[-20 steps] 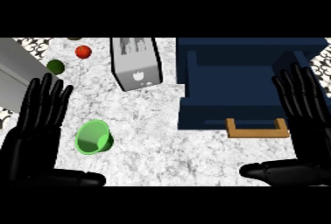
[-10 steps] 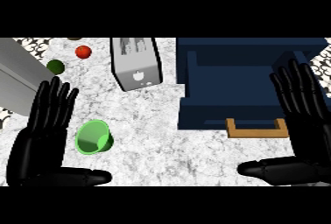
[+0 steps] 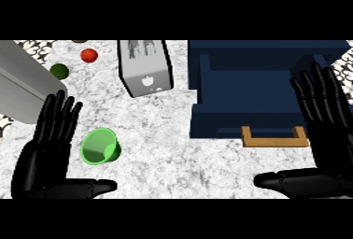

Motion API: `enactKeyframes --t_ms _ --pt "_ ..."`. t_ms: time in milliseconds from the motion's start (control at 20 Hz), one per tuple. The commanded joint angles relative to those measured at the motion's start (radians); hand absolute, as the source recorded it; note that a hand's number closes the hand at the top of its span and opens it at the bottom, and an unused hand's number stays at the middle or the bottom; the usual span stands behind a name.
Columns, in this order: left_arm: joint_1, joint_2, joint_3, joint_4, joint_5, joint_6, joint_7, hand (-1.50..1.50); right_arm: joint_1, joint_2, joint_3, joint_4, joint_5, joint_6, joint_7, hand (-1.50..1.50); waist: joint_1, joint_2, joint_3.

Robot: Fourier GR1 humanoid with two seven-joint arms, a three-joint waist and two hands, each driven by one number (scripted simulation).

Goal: Pick up the cup, place it into the drawer and close the drawer

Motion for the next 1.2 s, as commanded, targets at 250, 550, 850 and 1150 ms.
enactKeyframes --t_ms 250,550,850,1150 --pt "0.083 -0.015 0.009 0.186 -0.043 -0.012 -0.181 -1.5 0.022 -0.006 0.01 -0.078 -0.012 0.0 0.079 -1.5 -0.002 0.0 0.0" --pt "0.067 0.025 0.113 0.313 0.009 -0.07 -0.26 -1.5 -0.036 -0.01 -0.045 0.077 -0.03 0.023 -0.032 -1.5 0.002 0.001 0.0" --pt "-0.027 0.075 0.153 0.443 0.002 -0.093 -0.246 -1.5 -0.04 -0.03 -0.055 -0.025 -0.068 0.023 0.07 -1.5 -0.002 0.0 0.0" --pt "-0.039 0.062 0.169 0.648 -0.021 -0.122 -0.425 -1.5 -0.005 -0.007 0.002 -0.102 -0.031 0.001 0.119 -1.5 -0.004 0.0 0.0"
